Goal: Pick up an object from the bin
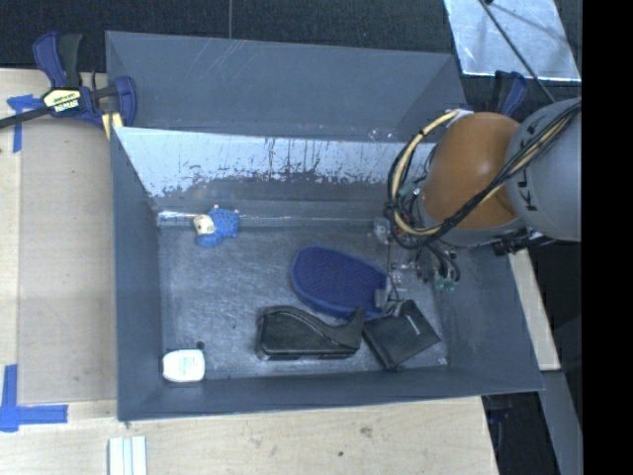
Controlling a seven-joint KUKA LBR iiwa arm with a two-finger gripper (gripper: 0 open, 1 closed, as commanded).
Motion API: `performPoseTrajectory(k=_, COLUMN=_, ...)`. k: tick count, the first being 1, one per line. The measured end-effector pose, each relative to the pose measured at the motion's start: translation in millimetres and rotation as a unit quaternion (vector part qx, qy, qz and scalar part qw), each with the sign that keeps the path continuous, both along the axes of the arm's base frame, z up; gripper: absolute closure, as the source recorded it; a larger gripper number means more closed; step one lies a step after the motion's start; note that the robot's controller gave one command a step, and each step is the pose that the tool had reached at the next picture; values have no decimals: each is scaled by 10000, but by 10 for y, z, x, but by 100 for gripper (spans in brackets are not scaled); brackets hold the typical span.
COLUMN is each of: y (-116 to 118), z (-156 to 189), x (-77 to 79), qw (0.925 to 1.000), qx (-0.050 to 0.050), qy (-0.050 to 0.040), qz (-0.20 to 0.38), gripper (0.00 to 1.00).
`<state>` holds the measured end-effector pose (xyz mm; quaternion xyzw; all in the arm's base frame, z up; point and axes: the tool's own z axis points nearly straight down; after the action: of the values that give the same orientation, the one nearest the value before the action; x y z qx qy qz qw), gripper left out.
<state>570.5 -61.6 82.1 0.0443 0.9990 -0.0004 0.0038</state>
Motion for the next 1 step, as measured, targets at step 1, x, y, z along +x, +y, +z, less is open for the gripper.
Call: performPoseTrajectory(k=1, y=62, z=-111, x=-268, qw=9998, qx=-1, qy=8, qz=-221, gripper=0)
